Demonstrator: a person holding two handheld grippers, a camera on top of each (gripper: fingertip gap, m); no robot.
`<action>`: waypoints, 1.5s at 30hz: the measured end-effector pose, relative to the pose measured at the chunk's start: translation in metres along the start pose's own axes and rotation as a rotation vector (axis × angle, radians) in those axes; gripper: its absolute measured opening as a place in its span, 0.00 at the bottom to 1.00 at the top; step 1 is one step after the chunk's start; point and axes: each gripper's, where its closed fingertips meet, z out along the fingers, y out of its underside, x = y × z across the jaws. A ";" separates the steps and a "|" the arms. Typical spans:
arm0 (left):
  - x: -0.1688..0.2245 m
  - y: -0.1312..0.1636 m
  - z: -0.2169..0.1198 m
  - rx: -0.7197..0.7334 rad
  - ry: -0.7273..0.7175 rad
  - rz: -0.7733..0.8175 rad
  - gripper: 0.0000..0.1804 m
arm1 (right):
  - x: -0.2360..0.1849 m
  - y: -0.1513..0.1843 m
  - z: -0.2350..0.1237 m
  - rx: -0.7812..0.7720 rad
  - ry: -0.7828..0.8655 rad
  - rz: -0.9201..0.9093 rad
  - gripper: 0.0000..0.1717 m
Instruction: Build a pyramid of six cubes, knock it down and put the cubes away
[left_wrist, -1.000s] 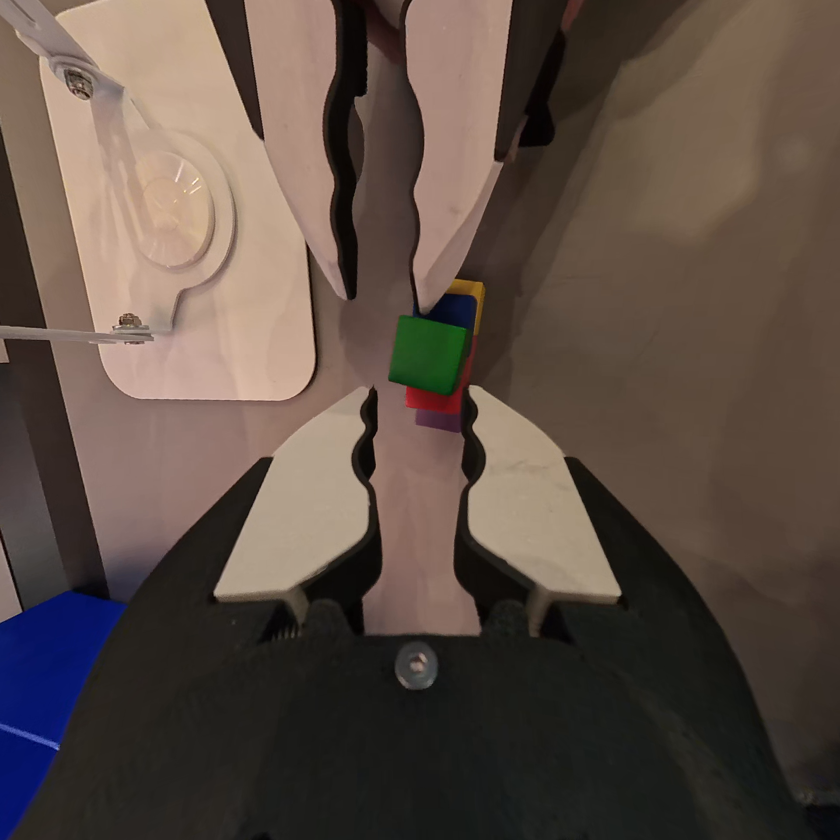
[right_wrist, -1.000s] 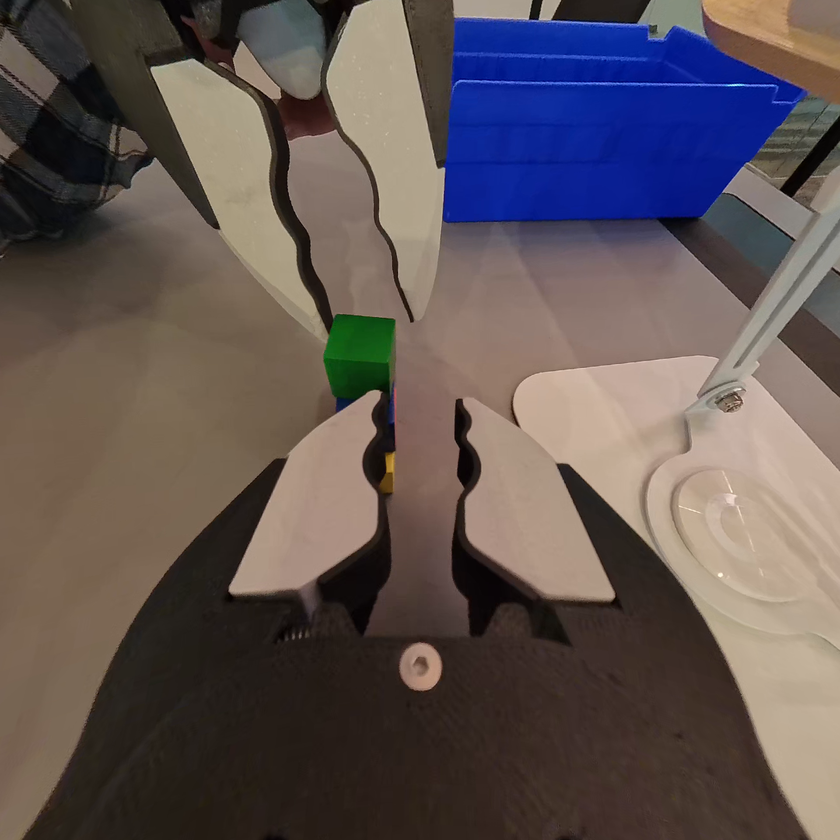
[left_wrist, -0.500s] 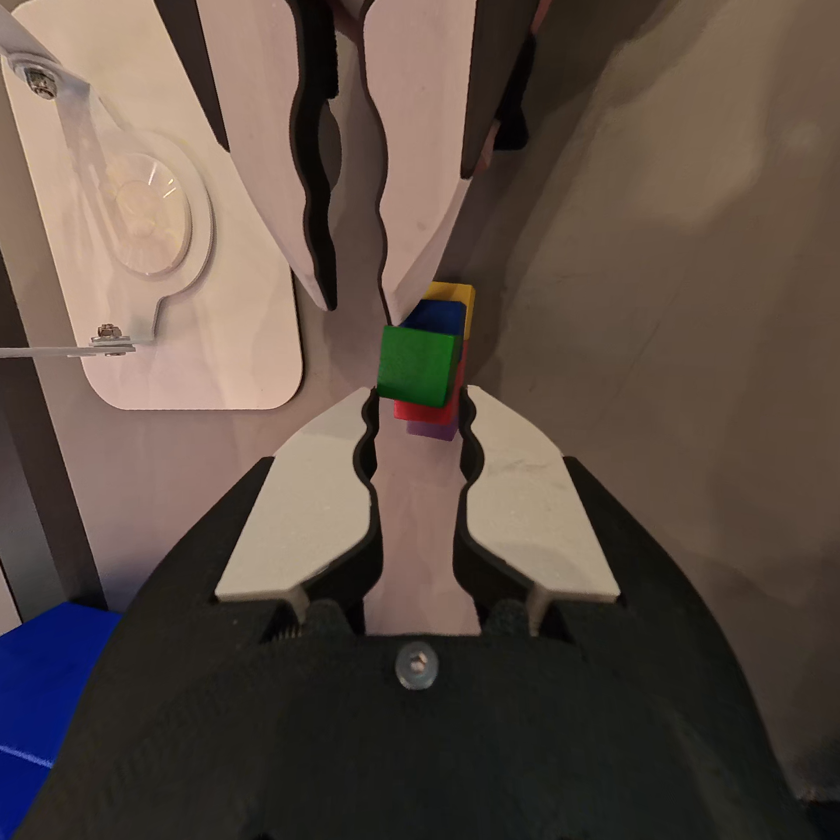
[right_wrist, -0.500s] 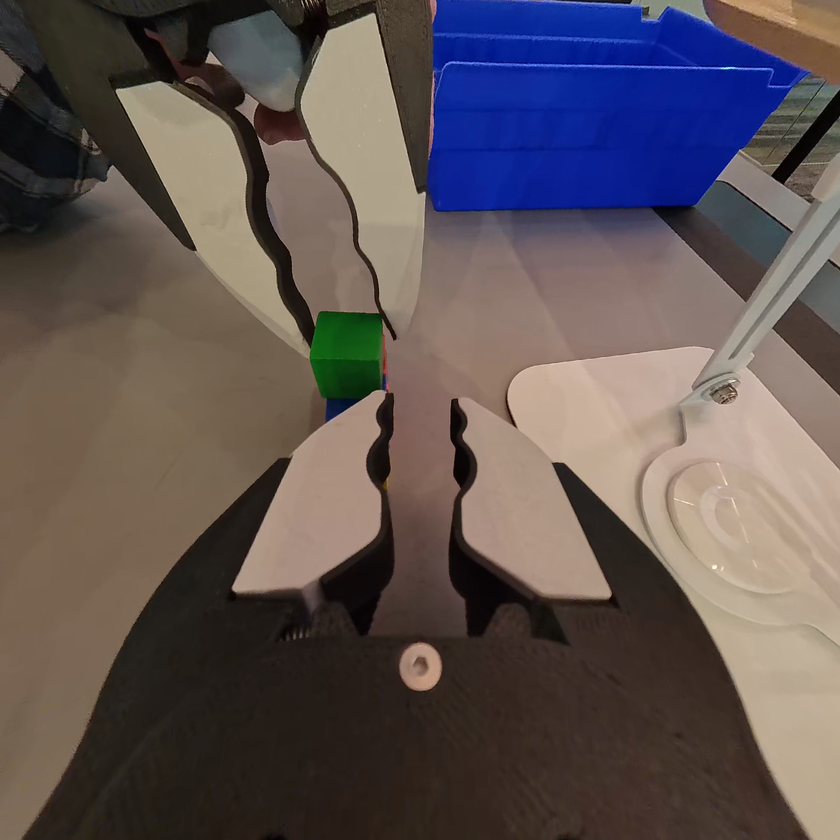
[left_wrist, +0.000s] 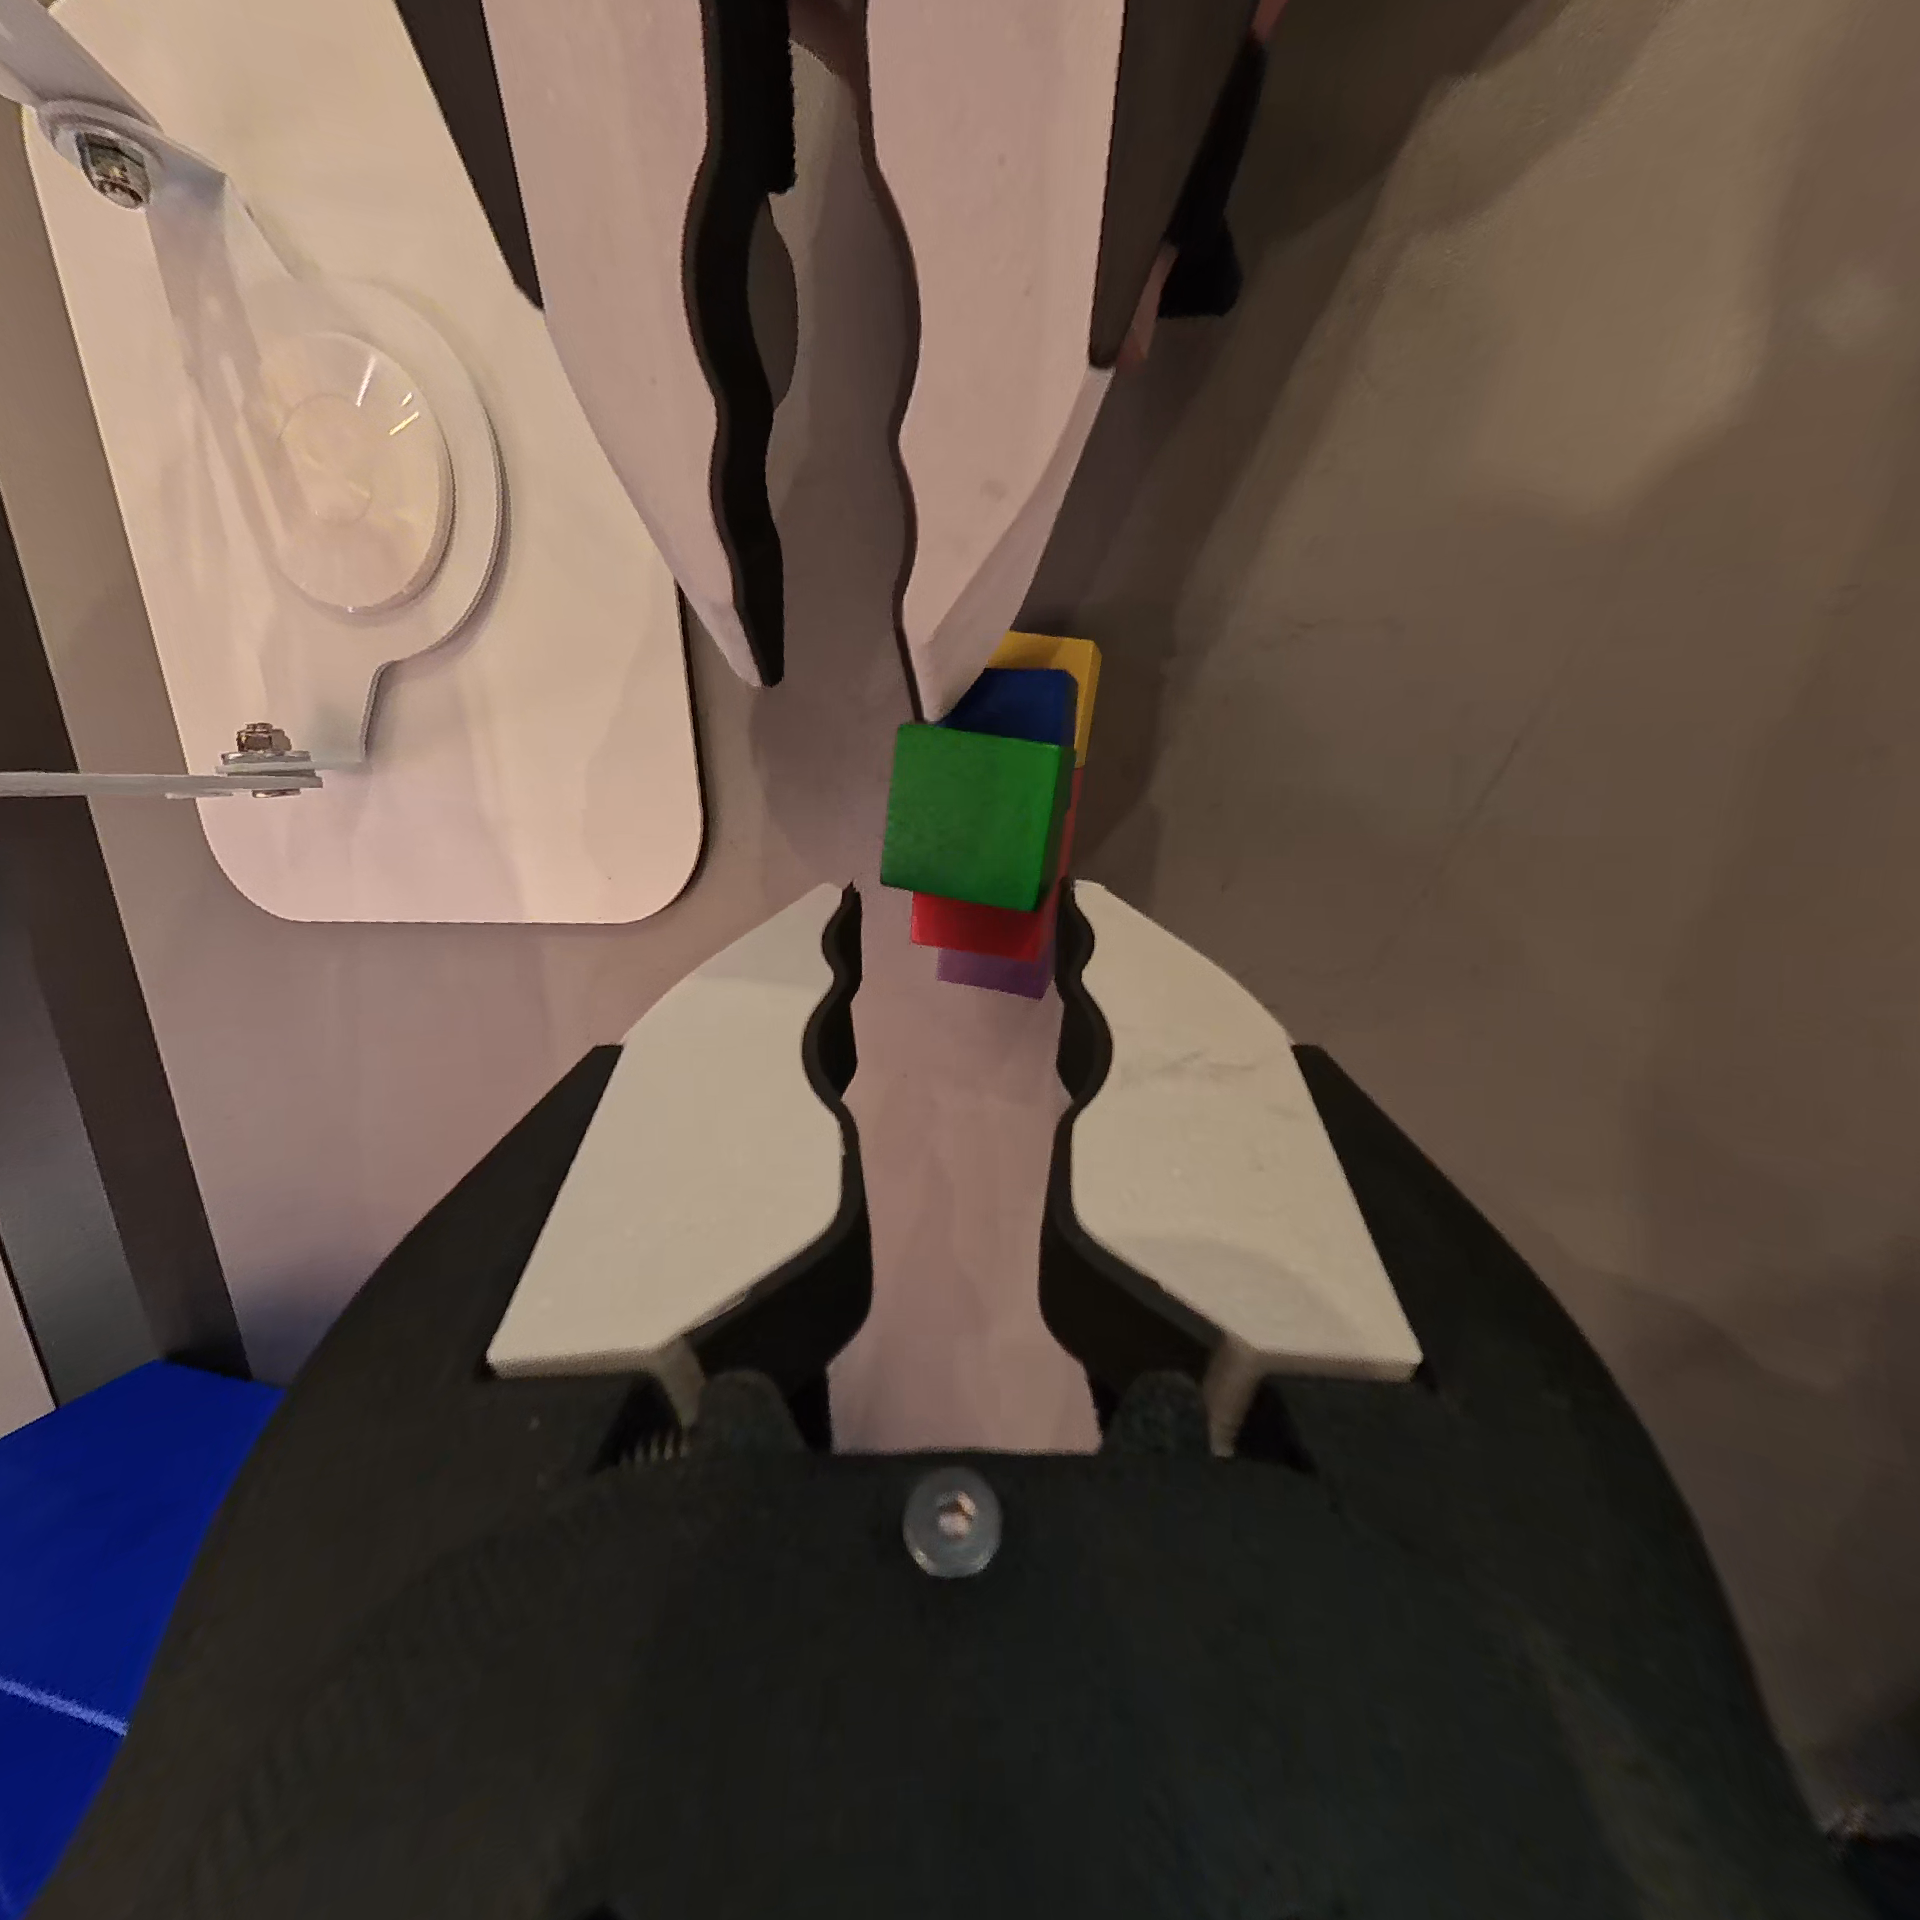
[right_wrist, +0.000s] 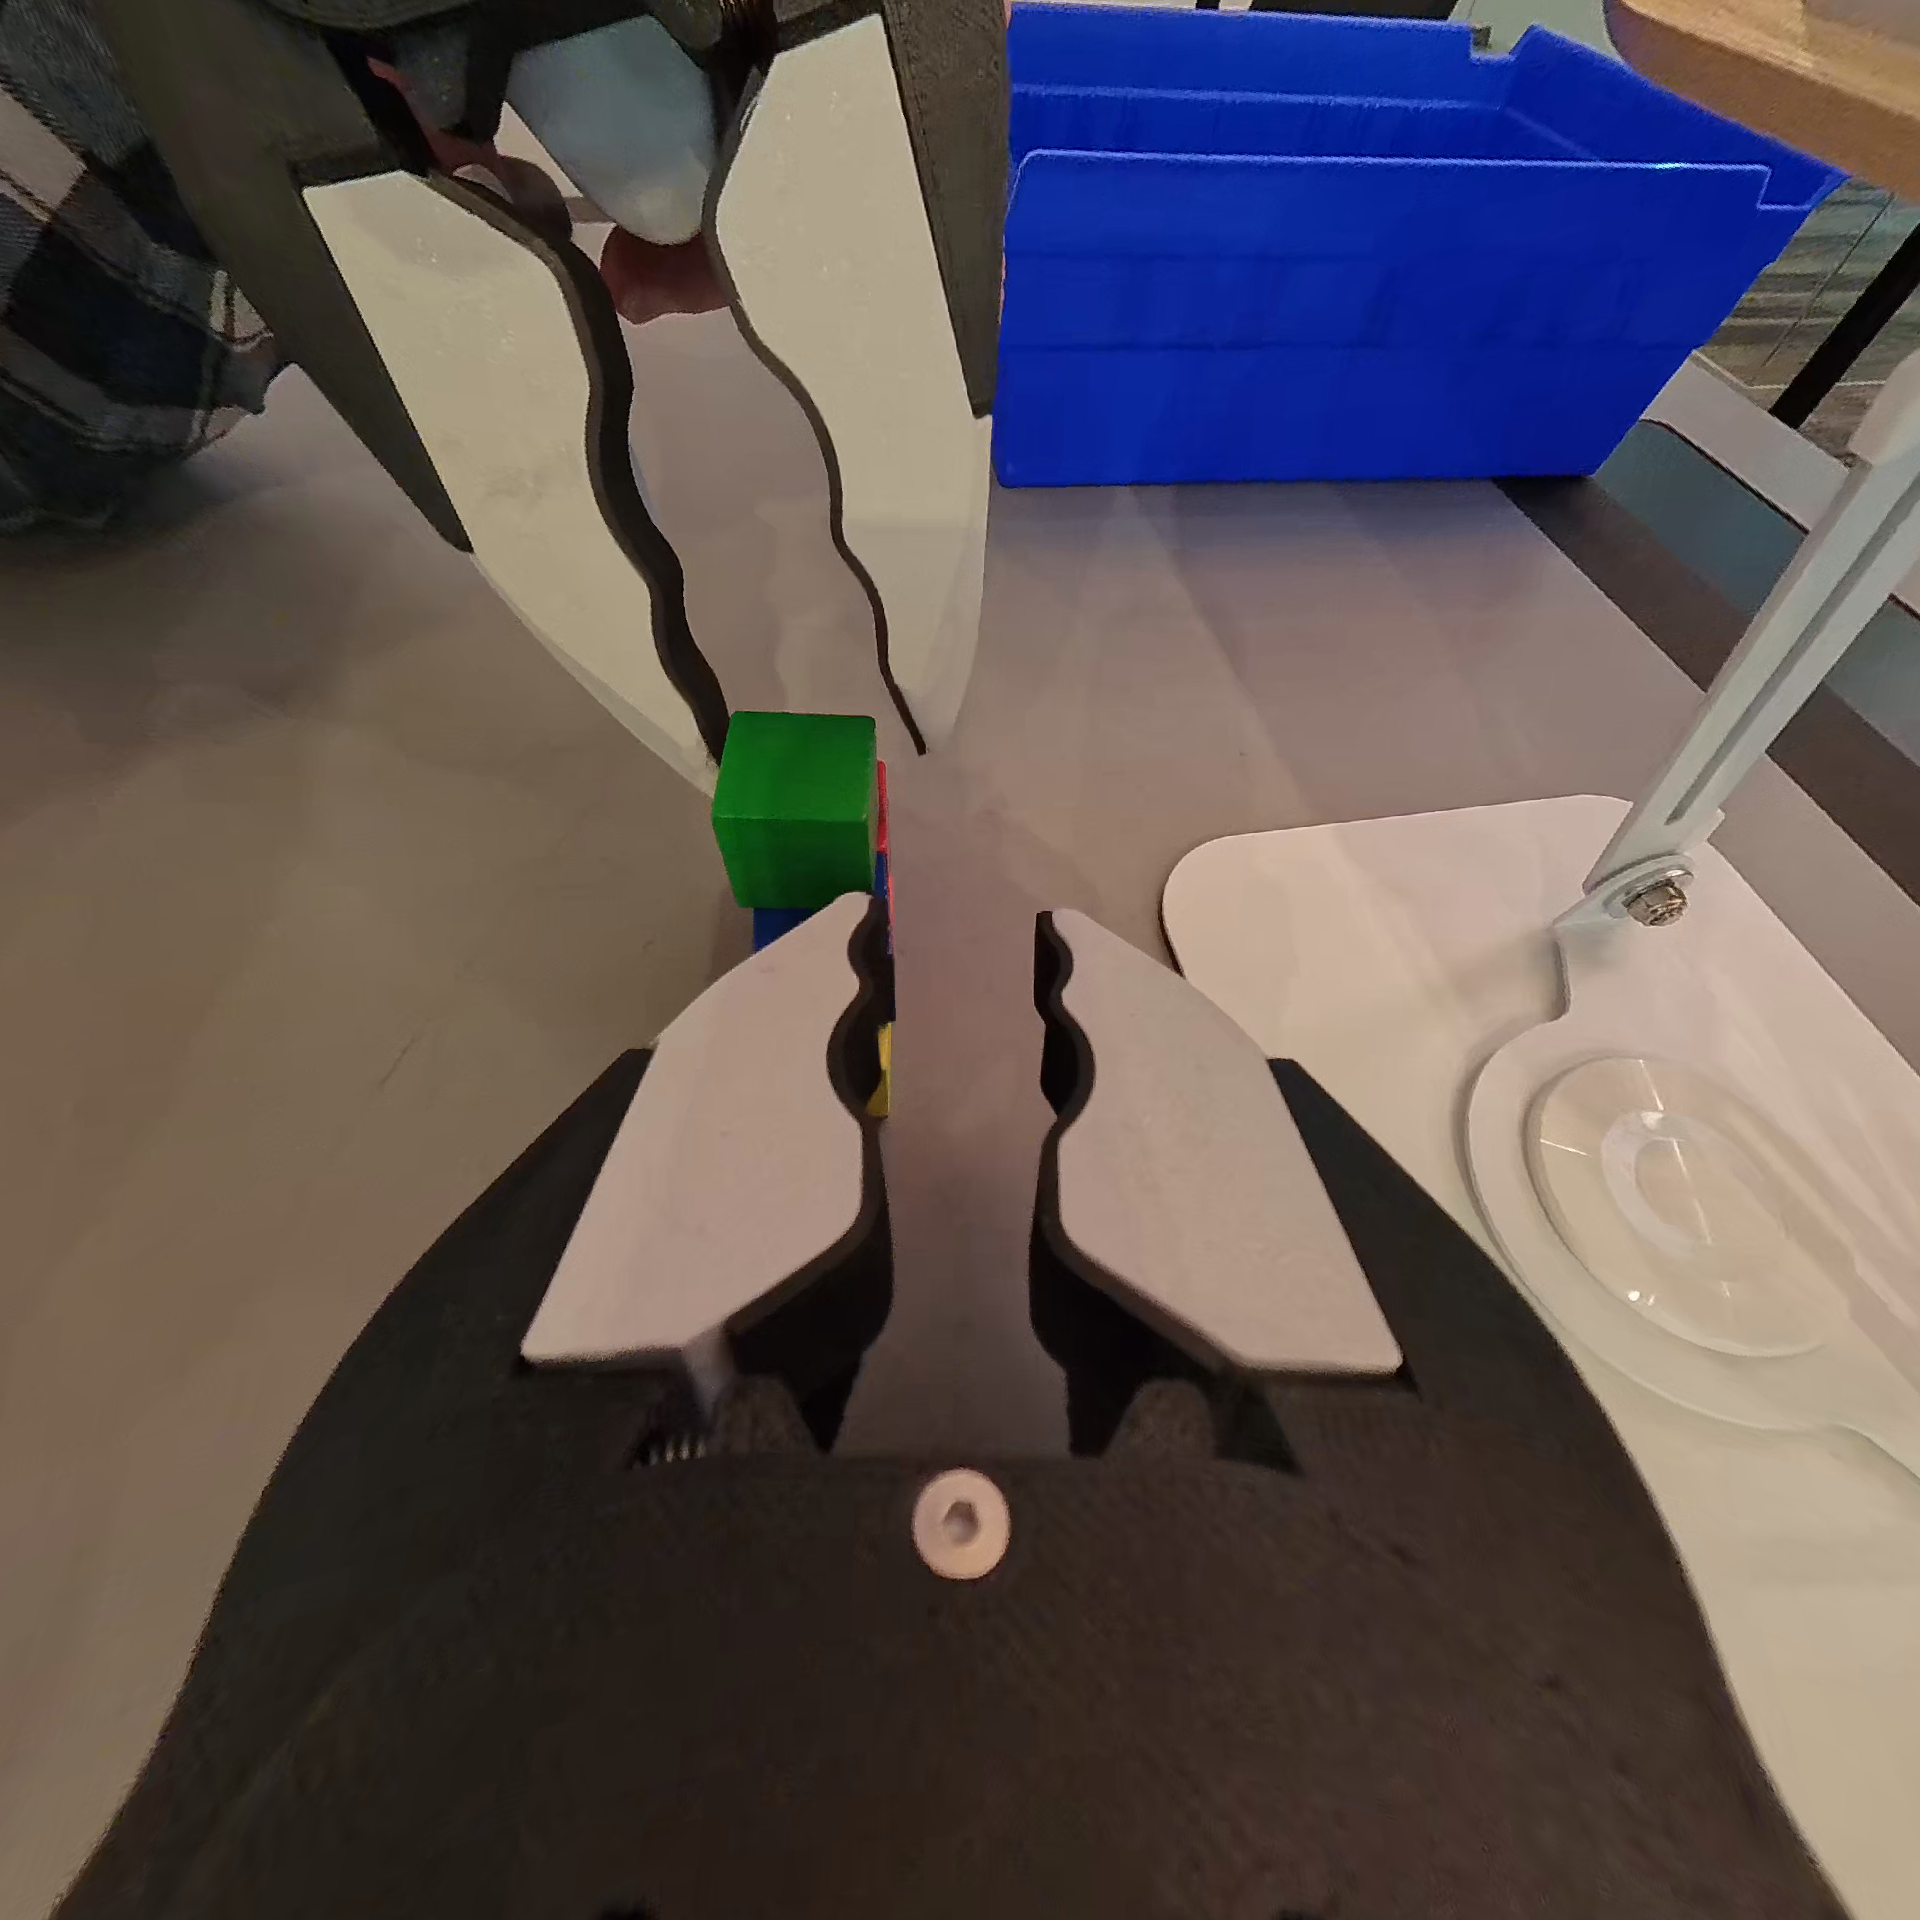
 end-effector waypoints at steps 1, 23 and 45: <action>0.000 0.000 -0.001 0.000 0.002 -0.002 0.19 | 0.000 0.000 0.000 0.001 -0.003 0.000 0.16; -0.004 0.025 0.009 -0.065 0.035 -0.025 0.18 | -0.017 0.019 0.002 -0.121 -0.079 -0.028 0.20; -0.006 0.027 0.012 0.015 0.077 -0.049 0.22 | -0.023 0.020 -0.003 -0.116 -0.087 -0.004 0.32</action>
